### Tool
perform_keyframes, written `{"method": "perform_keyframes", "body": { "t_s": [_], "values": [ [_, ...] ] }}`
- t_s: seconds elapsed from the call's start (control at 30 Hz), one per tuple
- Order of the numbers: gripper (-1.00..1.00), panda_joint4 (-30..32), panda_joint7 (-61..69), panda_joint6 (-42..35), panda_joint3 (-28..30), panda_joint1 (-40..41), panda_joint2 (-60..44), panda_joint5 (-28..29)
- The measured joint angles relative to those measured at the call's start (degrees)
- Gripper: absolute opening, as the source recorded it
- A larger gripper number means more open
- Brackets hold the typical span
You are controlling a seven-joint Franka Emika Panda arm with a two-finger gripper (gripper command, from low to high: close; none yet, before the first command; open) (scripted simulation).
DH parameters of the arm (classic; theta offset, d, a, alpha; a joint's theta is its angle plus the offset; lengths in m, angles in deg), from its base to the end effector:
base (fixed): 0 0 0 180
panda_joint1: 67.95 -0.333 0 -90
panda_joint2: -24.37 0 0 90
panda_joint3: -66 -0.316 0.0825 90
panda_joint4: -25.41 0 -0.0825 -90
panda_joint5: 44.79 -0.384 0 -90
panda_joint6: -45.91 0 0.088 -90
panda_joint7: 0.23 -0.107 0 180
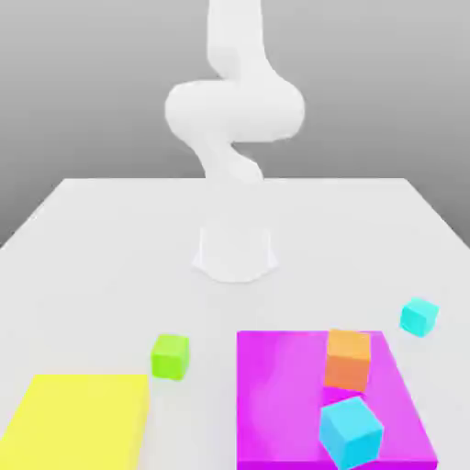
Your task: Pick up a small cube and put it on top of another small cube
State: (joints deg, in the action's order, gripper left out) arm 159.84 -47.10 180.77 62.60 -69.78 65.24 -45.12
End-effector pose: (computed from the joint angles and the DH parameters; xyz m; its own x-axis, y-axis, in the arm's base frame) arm 0.3789 0.0420 0.6616 0.5671 -0.6731 0.4747 -0.4937 -0.7391 -0.4583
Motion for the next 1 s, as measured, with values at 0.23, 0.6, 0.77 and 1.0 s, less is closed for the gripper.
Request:
{"method": "perform_keyframes", "body": {
  "t_s": [0.23,0.6,0.77,1.0],
  "values": [
    [0.0,7.8,-3.8,9.2,-10.6,-5.9,-14.8,0.1],
    [0.0,19.6,-13.6,23.2,-26.5,-16.5,-37.8,5.7],
    [0.0,22.9,-21.7,29.2,-25.7,-23.1,-48.4,14.1],
    [-1.0,19.9,-33.6,37.4,-8.7,-37.0,-60.1,29.5]
  ]
}}
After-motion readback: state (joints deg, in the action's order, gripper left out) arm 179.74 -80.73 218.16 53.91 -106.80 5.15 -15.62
